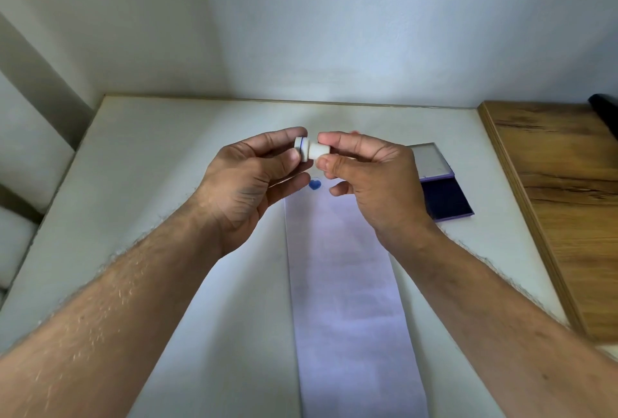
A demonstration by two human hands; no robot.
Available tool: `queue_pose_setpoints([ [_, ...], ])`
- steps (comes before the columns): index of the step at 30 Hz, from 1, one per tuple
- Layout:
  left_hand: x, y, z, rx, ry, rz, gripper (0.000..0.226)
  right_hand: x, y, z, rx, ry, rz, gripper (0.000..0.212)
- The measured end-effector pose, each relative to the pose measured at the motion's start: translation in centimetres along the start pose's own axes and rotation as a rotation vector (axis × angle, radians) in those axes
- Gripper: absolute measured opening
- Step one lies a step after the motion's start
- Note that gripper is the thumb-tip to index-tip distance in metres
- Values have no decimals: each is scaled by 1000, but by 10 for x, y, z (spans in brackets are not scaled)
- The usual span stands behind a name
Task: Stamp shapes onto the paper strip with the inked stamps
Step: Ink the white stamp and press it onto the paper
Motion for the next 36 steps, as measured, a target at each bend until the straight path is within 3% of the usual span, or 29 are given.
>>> queue_pose_setpoints([
  [5,-1,2,1,90,2,-33,27,-3,2,-8,-283,100,40,25],
  [9,-2,2,5,161,-37,-53,25,-5,2,-14,-271,128,8,21],
  [21,1,4,16,227,-160,36,21,6,-7,0,408,-41,-63,15],
  [29,-1,5,9,262,-130,104,21,6,-12,8,564,-151,-10,16],
  [32,-1,12,10,252,-142,202,21,7,3,2,317,-83,107,13],
  [36,-2,19,10,302,-160,307,20,13,11,-14,-392,56,229,14],
])
Point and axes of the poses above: each hand's wrist, its own x-axis towards the middle knuckle, its own y-axis out of the back of the hand, z = x × y, the point moved 5 cm from there along x, towards the middle knuckle, and after that the axes turned 15 degrees about -z, right-handed, at the moved point
